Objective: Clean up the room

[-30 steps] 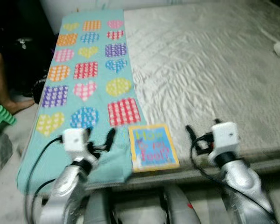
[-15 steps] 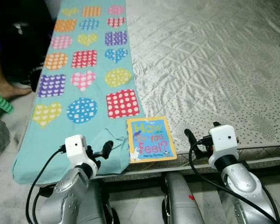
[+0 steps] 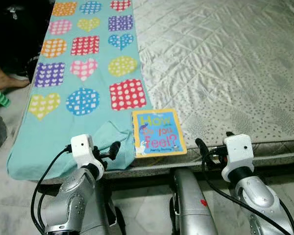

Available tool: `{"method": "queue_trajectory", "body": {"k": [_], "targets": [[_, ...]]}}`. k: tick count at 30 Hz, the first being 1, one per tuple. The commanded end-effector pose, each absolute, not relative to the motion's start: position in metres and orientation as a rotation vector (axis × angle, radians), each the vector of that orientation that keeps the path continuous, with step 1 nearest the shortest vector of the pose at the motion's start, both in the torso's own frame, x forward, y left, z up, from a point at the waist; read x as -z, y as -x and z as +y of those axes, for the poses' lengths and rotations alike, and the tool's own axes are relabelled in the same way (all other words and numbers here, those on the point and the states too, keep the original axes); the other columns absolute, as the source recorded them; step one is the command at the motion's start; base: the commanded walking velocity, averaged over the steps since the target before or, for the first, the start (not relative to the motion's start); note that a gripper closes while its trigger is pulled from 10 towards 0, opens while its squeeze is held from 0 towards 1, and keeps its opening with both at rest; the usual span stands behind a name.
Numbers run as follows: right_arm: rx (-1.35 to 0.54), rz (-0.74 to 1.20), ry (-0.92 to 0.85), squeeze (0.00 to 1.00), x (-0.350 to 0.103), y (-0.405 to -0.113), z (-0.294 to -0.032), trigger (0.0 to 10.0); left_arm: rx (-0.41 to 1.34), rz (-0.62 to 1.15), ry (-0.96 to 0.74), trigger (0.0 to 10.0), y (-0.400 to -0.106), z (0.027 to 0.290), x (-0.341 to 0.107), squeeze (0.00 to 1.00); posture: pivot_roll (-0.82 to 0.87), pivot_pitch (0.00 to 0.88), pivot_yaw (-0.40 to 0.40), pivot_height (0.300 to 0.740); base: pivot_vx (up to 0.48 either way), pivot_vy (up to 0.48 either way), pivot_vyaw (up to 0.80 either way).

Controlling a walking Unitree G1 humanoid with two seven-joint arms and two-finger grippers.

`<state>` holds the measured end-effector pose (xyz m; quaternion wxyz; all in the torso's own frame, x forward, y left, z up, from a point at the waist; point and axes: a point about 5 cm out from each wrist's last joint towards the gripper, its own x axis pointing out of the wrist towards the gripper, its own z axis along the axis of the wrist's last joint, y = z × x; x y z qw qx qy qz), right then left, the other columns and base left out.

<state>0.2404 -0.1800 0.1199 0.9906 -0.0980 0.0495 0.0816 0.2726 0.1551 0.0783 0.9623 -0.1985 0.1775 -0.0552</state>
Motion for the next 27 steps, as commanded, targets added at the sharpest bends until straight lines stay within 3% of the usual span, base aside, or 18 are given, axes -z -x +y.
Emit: {"method": "queue_trajectory", "body": {"k": [1,13,21,27], "targets": [[-0.174,0.089,0.189,0.0,-0.123,-0.237,-0.178,10.0,0.105,0.375,0.384,10.0,-0.273,0.158,-0.073,0.0,-0.24,0.263,0.04,0.51,0.0,0.0,0.0],[-0.172,0.093,0.19,0.0,-0.121,-0.237,-0.179,10.0,0.101,0.311,0.38,10.0,-0.288,0.163,-0.078,0.0,-0.24,0.254,0.043,0.5,0.0,0.0,0.0],[-0.182,0.085,0.19,0.0,-0.122,-0.239,-0.178,10.0,0.188,0.148,0.323,10.0,-0.3,0.159,-0.108,0.0,-0.25,0.246,0.041,0.5,0.0,0.0,0.0],[-0.182,0.075,0.185,0.0,-0.123,-0.242,-0.176,10.0,0.199,0.235,0.382,10.0,-0.3,0.152,-0.094,0.0,-0.24,0.239,0.04,0.5,0.0,0.0,0.0]]}}
